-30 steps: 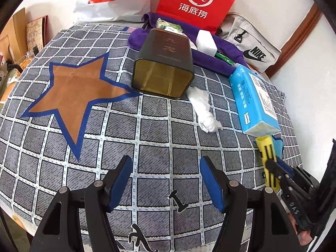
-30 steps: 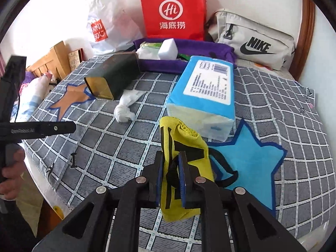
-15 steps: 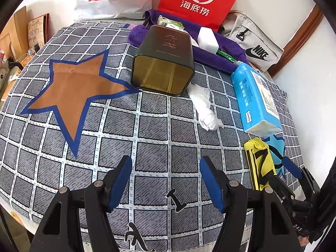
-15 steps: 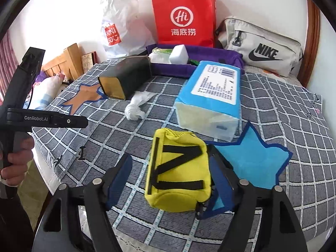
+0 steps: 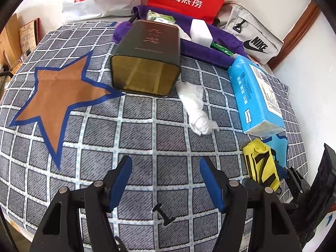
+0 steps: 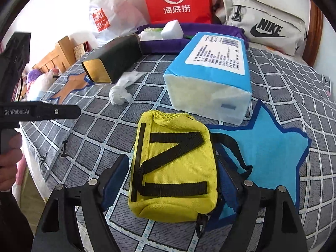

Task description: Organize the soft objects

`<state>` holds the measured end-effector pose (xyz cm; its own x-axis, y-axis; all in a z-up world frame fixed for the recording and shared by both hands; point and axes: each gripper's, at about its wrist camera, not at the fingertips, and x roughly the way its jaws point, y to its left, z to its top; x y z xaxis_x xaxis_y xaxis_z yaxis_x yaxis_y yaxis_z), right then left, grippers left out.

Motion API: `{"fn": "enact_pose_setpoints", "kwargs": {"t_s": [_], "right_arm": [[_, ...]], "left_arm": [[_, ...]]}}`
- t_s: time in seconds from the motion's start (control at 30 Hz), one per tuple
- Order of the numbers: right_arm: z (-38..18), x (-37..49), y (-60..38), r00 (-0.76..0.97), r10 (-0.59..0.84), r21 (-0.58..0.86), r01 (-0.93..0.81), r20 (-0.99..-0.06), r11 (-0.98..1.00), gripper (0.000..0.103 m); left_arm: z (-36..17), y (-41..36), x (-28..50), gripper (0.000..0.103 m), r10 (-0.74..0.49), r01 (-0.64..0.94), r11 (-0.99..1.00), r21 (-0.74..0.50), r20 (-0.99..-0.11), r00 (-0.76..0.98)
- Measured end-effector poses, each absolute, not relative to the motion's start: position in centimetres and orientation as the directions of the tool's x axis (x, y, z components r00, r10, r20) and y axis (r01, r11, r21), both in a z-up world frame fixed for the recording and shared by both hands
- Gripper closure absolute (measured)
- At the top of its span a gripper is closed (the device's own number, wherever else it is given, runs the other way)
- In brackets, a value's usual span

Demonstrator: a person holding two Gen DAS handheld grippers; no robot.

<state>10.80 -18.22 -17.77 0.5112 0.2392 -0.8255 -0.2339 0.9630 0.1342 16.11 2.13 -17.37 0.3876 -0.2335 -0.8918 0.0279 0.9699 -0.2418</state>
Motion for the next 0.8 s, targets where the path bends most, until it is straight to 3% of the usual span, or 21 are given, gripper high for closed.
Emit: {"fn": "enact_pose_setpoints", "kwargs": {"t_s": [0.17, 0.37, 0.5, 0.6, 0.73, 0.8], "right_arm": [[-18.0, 10.7, -18.1, 0.536, 0.221, 0.096, -0.252, -0.815, 0.963, 0.022], [-17.7, 10.9, -19.8, 0.555, 0.251, 0.162, -0.206, -0.793, 0.965, 0.034], [-17.6, 10.9, -20.3, 0.574, 0.177, 0.094, -0.171, -0.8, 0.981, 0.036], [-17.6, 10.7, -21.1, 0.575, 0.174, 0.101, -0.157, -0.799, 0.982, 0.036], [-17.6, 10.6, -21.7, 0.576, 0.169, 0.105, -0.143, -0.8, 0.984, 0.036], [-17.6, 10.6, -21.8, 0.575, 0.169, 0.108, -0.139, -0.801, 0.984, 0.036]], "left_arm": [[-17.5, 0.3, 17.5, 0.038, -0.236, 0.061, 0.971, -0.232, -0.888, 0.395], [-17.5, -2.0, 19.3, 0.04, -0.237, 0.103, 0.972, -0.213, -0.866, 0.44], [-18.4, -3.2, 20.6, 0.041, -0.233, 0.109, 0.973, -0.206, -0.873, 0.428], [-18.8, -4.3, 20.9, 0.051, -0.18, 0.117, 0.983, -0.142, -0.877, 0.445], [-18.9, -4.9, 20.7, 0.074, -0.128, 0.123, 0.989, -0.079, -0.873, 0.471], [-18.8, -4.4, 20.5, 0.077, -0.145, 0.129, 0.987, -0.095, -0.873, 0.465]]}}
